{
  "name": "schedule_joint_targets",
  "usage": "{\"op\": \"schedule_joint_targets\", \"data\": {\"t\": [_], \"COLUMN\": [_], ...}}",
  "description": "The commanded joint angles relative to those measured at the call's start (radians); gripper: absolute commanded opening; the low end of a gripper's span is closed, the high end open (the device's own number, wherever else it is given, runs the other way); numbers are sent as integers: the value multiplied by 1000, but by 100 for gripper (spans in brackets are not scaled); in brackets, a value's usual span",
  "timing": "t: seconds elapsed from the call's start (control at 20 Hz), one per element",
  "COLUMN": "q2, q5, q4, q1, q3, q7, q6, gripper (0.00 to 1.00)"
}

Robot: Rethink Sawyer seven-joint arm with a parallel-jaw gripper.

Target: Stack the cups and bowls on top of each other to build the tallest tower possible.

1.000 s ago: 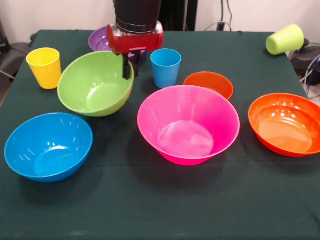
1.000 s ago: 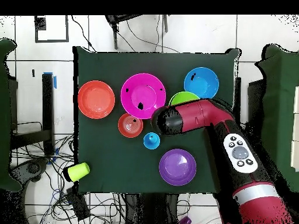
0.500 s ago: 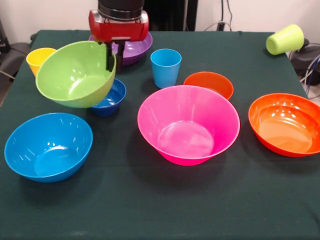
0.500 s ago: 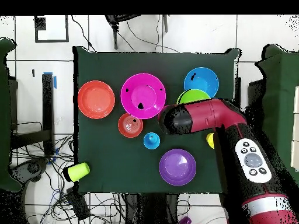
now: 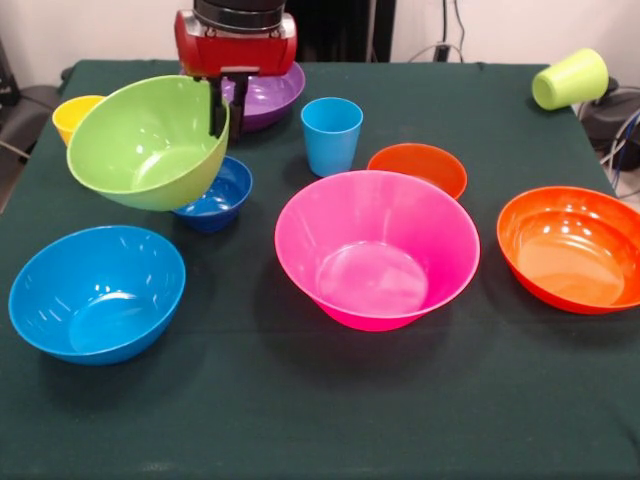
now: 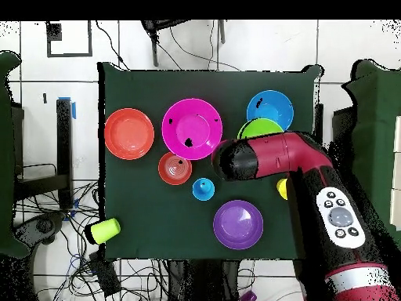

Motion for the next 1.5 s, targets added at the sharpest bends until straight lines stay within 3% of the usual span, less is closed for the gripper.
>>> {"op": "schedule_joint_targets", "data": {"t": [0.05,0.8,1.5], "q2": [76,120,-9], "q5": [-45,-58,8], "q4": [7,63,170], "q1": [23,9,11], "q3": [-36,-88,-90], "q7": [39,43,42], "q6": [-55,-169,-132], "gripper": [0,0,0]}}
